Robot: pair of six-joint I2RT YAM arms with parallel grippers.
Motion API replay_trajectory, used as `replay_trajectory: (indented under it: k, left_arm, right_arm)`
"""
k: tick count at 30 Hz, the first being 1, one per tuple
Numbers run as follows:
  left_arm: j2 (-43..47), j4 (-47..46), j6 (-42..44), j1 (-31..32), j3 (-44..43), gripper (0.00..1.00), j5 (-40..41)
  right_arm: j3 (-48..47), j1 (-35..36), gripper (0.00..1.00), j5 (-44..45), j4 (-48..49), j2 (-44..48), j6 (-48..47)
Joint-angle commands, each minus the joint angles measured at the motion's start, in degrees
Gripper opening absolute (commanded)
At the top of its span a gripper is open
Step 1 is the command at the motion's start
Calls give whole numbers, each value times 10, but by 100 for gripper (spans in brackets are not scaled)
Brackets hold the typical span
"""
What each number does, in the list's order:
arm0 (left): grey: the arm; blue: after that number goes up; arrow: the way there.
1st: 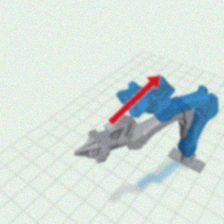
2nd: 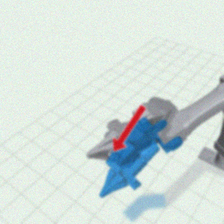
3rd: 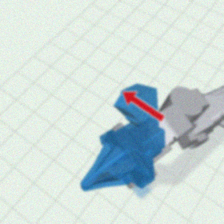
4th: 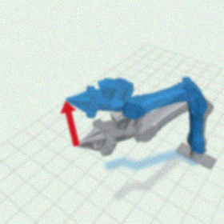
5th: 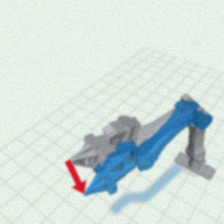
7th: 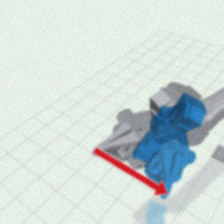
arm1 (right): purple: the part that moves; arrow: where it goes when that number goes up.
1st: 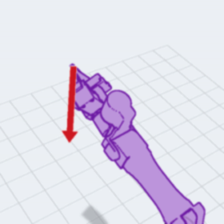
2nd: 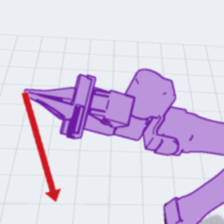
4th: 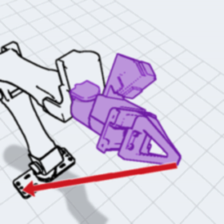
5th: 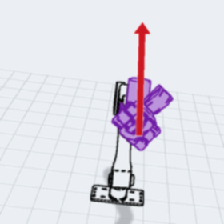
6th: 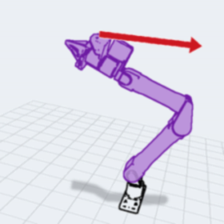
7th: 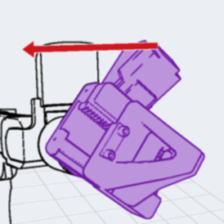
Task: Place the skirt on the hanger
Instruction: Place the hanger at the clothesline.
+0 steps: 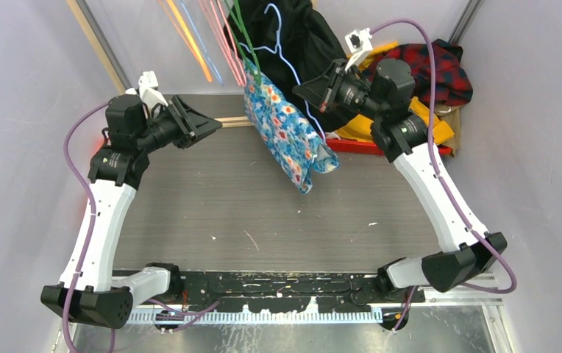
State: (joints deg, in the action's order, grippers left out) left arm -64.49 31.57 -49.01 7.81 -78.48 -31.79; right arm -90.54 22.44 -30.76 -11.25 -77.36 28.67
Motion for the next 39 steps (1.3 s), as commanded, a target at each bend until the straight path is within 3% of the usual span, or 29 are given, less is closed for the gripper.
replay_trajectory:
  k: [1,19,26,39]
  left_arm:
    - [19,-25,6,-19,2,39,-31]
    - [24,-31,5,-81,22,38,-76]
    - [24,-27,8,-102,23,38,-89]
    - [18,-23,14,-132,24,37,-105]
  right_arm:
    - [-82,-1,1,13,67,-26,5]
    - [-207,-4,1,67,187,-186,-1]
    - [-234,-6,1,73,249,-239,24]
    - [-362,-15,1,70,277,-361,85]
